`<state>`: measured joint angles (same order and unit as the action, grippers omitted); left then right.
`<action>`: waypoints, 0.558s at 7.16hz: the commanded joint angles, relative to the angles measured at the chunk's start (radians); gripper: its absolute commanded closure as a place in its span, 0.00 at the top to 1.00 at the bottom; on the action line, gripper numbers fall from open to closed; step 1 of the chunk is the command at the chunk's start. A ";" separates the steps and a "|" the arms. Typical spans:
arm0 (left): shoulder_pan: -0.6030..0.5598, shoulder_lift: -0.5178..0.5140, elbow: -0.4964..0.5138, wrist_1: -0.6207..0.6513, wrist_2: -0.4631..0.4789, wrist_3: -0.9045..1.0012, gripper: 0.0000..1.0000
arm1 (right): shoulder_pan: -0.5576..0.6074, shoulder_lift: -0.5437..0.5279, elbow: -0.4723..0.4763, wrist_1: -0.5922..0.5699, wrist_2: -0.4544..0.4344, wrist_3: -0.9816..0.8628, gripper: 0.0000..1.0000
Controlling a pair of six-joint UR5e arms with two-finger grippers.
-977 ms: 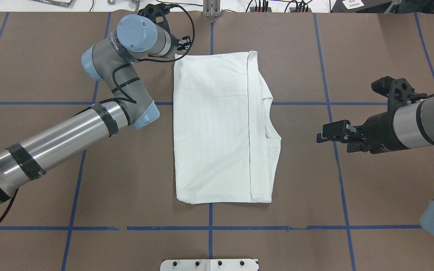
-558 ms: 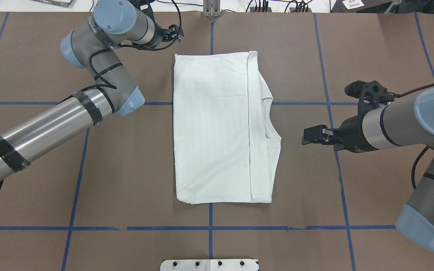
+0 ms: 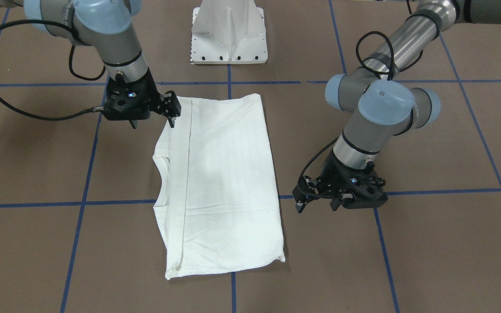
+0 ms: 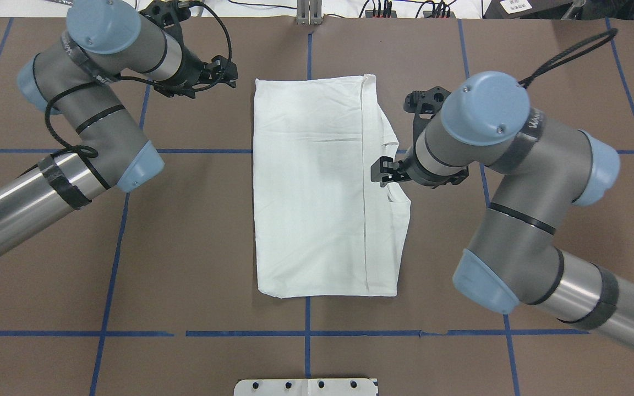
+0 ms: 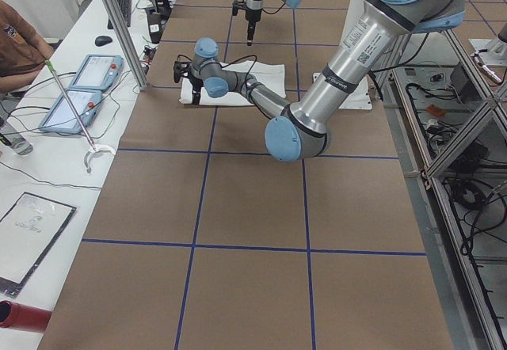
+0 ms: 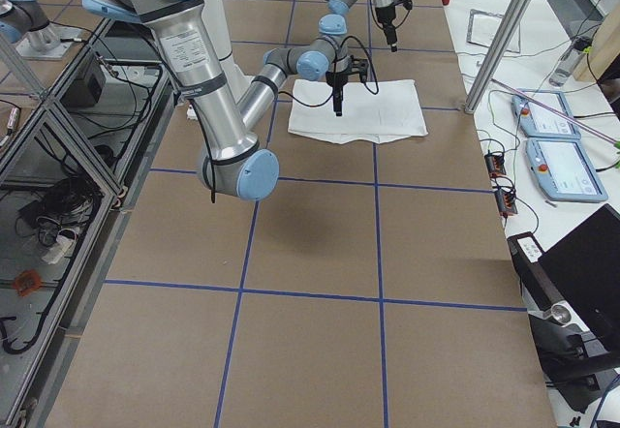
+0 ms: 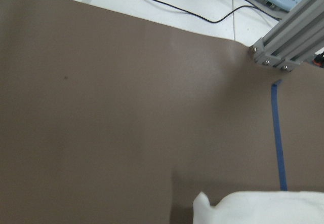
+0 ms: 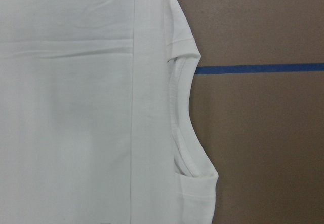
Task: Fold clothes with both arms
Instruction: 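Release the shirt and raise the left gripper while the right gripper moves over it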
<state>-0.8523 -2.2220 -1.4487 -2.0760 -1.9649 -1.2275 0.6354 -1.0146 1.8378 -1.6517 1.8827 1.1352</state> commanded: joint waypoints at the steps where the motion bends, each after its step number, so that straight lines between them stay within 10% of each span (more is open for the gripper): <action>1: 0.002 0.082 -0.210 0.124 -0.028 0.023 1.00 | -0.003 0.179 -0.266 -0.010 -0.010 -0.044 1.00; 4: 0.007 0.073 -0.214 0.126 -0.054 0.020 1.00 | -0.063 0.189 -0.371 -0.011 -0.056 -0.126 1.00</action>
<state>-0.8471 -2.1462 -1.6611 -1.9513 -2.0148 -1.2061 0.5958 -0.8242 1.4957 -1.6616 1.8349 1.0286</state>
